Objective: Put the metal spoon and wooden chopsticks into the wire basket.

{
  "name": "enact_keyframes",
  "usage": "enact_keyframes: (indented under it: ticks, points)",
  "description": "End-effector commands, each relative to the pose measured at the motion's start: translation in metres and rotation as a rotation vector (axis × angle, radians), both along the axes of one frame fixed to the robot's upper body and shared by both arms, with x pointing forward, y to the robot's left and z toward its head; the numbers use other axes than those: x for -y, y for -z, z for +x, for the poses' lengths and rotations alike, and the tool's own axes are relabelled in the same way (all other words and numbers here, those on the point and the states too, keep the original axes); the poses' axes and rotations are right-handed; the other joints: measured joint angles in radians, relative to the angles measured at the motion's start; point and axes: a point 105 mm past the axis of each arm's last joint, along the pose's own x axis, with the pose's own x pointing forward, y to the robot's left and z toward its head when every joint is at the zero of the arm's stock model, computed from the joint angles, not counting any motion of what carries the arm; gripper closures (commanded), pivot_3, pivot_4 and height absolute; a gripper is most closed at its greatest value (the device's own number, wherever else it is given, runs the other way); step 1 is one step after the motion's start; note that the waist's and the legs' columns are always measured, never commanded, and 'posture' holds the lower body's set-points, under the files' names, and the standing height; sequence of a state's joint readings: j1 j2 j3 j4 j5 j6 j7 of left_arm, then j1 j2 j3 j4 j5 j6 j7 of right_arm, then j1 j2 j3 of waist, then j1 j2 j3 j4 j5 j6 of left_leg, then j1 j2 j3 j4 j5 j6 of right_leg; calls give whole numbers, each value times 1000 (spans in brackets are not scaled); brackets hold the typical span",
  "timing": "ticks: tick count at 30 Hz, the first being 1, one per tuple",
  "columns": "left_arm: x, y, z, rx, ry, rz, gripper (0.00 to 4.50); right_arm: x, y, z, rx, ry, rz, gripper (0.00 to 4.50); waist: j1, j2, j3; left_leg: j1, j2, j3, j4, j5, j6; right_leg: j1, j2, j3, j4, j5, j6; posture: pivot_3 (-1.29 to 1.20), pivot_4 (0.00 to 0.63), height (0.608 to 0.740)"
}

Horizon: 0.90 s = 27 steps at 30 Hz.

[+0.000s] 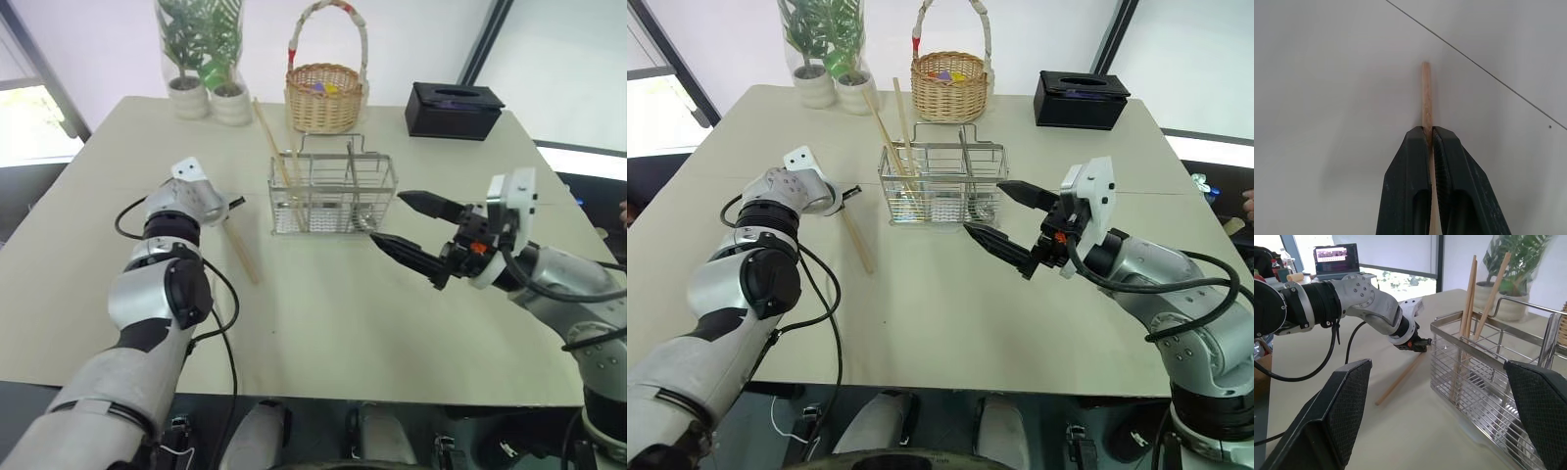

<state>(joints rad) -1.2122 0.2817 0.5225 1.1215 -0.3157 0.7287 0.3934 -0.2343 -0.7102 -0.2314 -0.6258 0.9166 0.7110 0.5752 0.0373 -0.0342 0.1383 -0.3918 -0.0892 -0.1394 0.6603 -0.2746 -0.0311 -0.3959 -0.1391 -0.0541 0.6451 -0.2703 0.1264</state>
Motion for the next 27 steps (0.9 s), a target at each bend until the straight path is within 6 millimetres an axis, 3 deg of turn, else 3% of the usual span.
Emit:
enact_keyframes:
  ticks: [1, 3, 5, 7, 8, 11, 12, 14, 16, 19, 22, 27]
  points:
    - [-32, -59, 13, 204, -63, 98, 4473, -2, -8, -1, 38, -14, 8, 0, -1, 0, 0, 0, 0, 0, 0, 0, 0, 0, 0, 0, 0, 0, 0, 0, 150, 655]
    - [-43, -76, 15, 270, -83, 140, 4473, -2, -8, -1, 37, -17, 5, 0, -3, -1, 1, -1, 1, 0, 0, 0, 0, -2, 1, 0, 0, 0, 0, 0, 150, 655]
    - [-58, -105, 16, 392, -118, 167, 4473, -2, -9, -1, 38, -20, 3, 0, 0, -1, 1, -1, 1, 0, 0, 0, 0, -2, 1, 0, 0, 0, 0, 0, 150, 655]
    - [-66, -178, 15, 713, -114, 156, 4473, -1, -10, 0, 35, -19, -2, 0, 3, -2, 2, -1, 1, 0, 0, 0, 0, -1, 0, 0, 0, 0, 0, 0, 150, 655]
    - [-66, -201, 12, 817, -100, 158, 4473, 0, -10, 0, 33, -19, -4, 0, 4, -3, 2, -2, 1, 0, 0, 0, 0, -2, 0, 0, 0, 0, 0, 0, 150, 655]
    - [-42, -290, -16, 1215, 41, 135, 4473, 1, -10, -1, 26, -20, -11, 0, 5, -4, 2, -5, 0, -1, 1, 0, -1, -2, -1, 0, -1, 0, 0, 0, 150, 655]
    - [-30, -308, -26, 1296, 105, 101, 4473, 1, -10, -1, 24, -20, -13, 0, 5, -4, 2, -6, -1, -1, 2, 0, -1, -2, -2, 0, -2, 0, 0, 0, 150, 655]
    - [-9, -326, -37, 1373, 216, 48, 4473, 3, -9, -2, 21, -18, -16, 0, 3, -3, 1, -6, -2, 0, 3, 0, -1, -2, -3, 0, -2, 0, 0, 0, 150, 655]
    - [21, -338, -49, 1423, 363, 4, 4473, 4, -8, -2, 16, -11, -19, 0, 2, 1, -1, -5, -3, 0, 3, -1, 1, -1, -4, 0, -4, 0, 0, 0, 150, 655]
    - [56, -334, -58, 1425, 526, 20, 4473, 5, -5, -2, 11, 2, -19, 0, 1, 2, 0, -3, -3, 0, 2, -3, 5, 2, -3, -1, -5, 0, 0, 0, 150, 655]
    - [85, -312, -58, 1381, 655, 64, 4473, 5, -4, -4, 11, 12, -9, 0, -1, 3, 0, 0, -2, 0, 2, -3, 5, 3, -2, 0, -4, 0, 0, 0, 150, 655]
    - [109, -273, -51, 1299, 744, 66, 4473, 6, -2, -8, 12, 31, -1, 0, -3, 4, 1, 0, 1, -1, 3, -3, 5, 2, 2, 1, -3, 0, 0, 0, 150, 655]
